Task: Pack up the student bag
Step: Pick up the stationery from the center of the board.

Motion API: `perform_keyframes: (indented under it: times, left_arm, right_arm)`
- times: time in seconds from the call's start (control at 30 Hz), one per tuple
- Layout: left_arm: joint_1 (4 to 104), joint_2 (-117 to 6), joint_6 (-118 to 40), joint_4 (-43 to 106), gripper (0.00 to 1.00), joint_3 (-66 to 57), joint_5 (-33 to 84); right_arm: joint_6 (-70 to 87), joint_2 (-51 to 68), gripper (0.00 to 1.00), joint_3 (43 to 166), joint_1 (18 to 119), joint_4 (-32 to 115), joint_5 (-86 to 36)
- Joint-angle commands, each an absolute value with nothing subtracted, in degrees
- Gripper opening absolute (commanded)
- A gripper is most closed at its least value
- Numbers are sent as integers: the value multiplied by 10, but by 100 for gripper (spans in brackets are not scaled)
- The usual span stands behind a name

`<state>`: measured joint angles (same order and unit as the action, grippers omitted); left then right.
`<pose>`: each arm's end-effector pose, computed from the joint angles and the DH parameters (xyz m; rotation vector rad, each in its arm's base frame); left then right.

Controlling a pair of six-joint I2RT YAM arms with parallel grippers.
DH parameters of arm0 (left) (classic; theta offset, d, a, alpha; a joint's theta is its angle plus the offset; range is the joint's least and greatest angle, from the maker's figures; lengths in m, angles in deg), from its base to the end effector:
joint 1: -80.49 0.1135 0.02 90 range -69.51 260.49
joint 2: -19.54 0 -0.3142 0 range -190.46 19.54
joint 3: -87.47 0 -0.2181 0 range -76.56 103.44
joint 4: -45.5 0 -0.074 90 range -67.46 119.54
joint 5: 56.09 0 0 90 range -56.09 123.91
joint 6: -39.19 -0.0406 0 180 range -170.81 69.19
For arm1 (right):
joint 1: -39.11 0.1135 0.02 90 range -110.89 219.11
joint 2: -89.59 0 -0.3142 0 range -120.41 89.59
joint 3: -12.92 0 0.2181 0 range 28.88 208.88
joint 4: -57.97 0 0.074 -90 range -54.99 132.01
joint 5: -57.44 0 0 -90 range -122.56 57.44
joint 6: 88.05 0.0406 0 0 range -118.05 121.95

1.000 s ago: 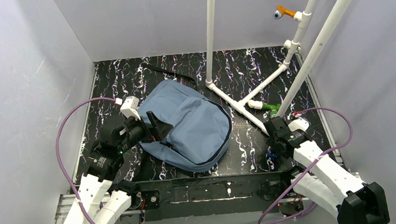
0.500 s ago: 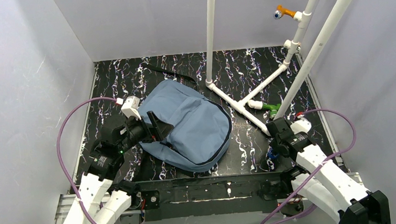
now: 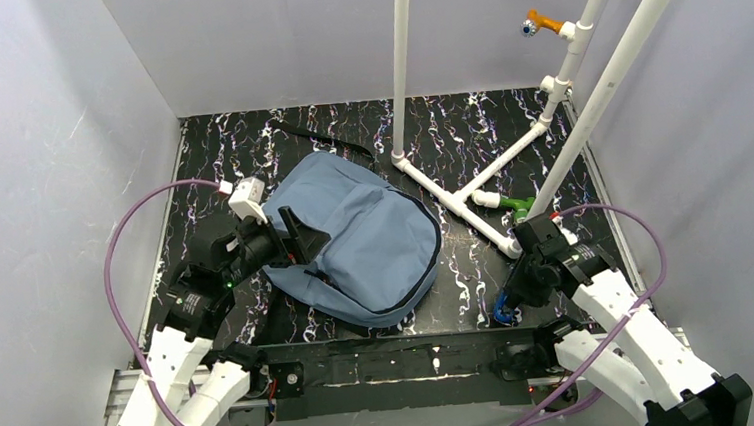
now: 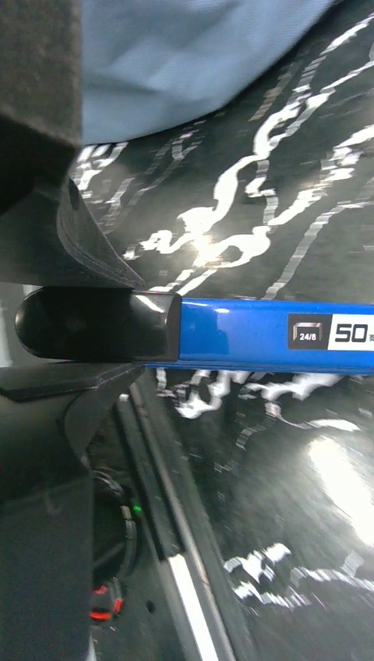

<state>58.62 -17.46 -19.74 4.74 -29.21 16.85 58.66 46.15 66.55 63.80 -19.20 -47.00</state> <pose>0.0641 -0.0385 0.3712 0.0677 1.9101 -0.9108 0.0504 0.0120 0.2638 0.8038 2.5512 0.0983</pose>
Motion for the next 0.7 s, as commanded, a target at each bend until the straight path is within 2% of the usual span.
perform_keyframes:
  times: [0.0,0.13,0.23,0.43,0.57,0.67]
  left_arm:
    - [587,-183,-217,28,84,-245,182]
    - [587,-222,-243,-8,88,-195,209]
    - [587,-287,-261,-23,87,-163,217]
    - [587,-439,-267,44,78,-115,133]
    - [586,-530,-269,71,60,-81,106]
    - [584,-582,-251,96,56,-72,74]
  right_arm:
    - [532,465,1,681,635,-247,-284]
    - [457,487,1,663,635,-164,-166]
    - [396,491,1,695,635,-142,-155]
    - [341,508,1,714,635,-76,-81]
    - [339,517,1,729,635,-38,-64]
    - [315,500,1,759,635,-31,-79]
